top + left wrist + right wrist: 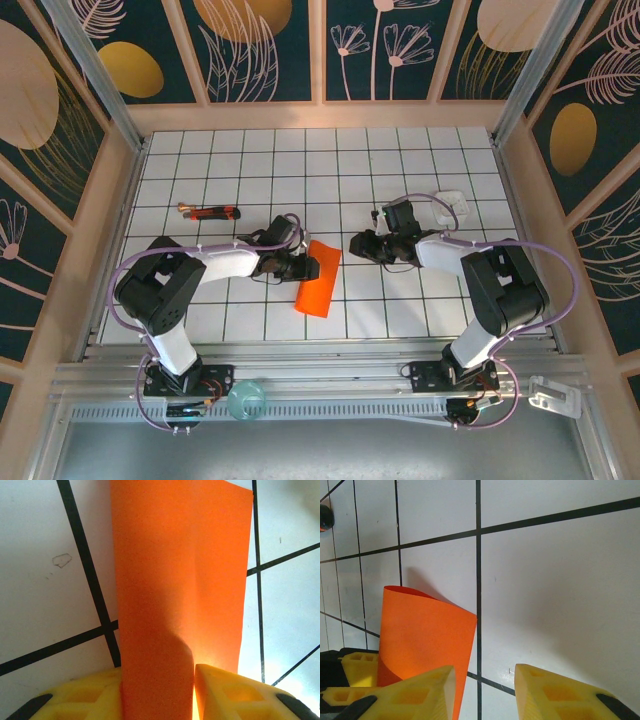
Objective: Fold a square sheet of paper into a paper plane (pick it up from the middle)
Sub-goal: First fold the square sheet of paper in half at the center of the table, then hold the square sheet of paper at the center of the table.
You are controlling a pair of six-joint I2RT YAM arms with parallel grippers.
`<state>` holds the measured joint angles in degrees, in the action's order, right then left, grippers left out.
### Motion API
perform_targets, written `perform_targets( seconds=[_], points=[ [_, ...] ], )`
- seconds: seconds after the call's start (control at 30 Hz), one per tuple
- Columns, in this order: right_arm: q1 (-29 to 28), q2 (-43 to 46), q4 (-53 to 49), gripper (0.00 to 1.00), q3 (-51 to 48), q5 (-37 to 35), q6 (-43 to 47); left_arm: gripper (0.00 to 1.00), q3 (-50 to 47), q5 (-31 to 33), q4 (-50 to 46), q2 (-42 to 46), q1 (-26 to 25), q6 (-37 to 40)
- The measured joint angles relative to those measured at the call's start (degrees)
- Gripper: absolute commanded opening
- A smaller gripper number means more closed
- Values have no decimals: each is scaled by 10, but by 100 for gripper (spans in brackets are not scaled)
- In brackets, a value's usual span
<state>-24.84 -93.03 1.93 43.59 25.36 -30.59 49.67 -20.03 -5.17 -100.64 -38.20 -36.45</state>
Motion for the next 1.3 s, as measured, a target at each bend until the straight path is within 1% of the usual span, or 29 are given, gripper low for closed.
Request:
perform_targets(
  seconds=[0.43,1.3],
  points=[
    [-1,0,0,36,0,0,-2,40,-5,6,7,1,-1,-13],
    [-14,0,2,36,0,0,-4,40,-7,6,11,1,-2,-13]
  ],
)
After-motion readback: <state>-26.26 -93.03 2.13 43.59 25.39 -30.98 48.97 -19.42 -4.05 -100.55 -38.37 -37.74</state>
